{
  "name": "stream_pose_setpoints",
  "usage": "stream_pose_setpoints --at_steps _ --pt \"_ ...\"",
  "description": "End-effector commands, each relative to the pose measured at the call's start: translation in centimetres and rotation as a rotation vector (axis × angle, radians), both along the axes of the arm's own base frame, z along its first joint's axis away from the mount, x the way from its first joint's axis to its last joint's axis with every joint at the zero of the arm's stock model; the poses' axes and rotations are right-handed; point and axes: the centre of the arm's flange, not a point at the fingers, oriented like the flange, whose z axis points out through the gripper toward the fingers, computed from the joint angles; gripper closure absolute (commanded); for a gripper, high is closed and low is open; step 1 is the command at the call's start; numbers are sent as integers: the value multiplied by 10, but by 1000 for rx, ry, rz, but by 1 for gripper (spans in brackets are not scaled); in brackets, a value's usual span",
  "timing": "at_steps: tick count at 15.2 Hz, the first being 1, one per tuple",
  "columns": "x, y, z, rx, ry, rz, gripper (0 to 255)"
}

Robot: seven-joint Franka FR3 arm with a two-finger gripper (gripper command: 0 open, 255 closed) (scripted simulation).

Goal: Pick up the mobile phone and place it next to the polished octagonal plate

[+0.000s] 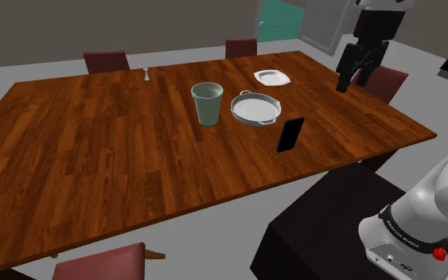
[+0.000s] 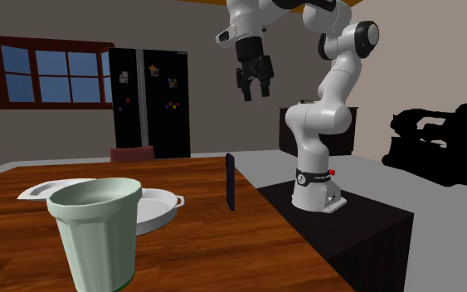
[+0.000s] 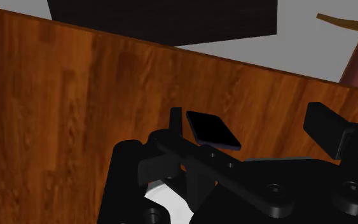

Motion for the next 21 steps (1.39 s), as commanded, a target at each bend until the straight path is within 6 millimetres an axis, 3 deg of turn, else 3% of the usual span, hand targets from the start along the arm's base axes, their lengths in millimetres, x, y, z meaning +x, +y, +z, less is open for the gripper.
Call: stream_pose_setpoints --at_steps 1,8,16,21 --pt "0 0 0 0 0 0 0" --pt "54 18 -68 -5 -77 645 0" --pt "95 75 -142 -12 -166 1382 0" --pt "95 75 -164 -12 -167 1391 0"
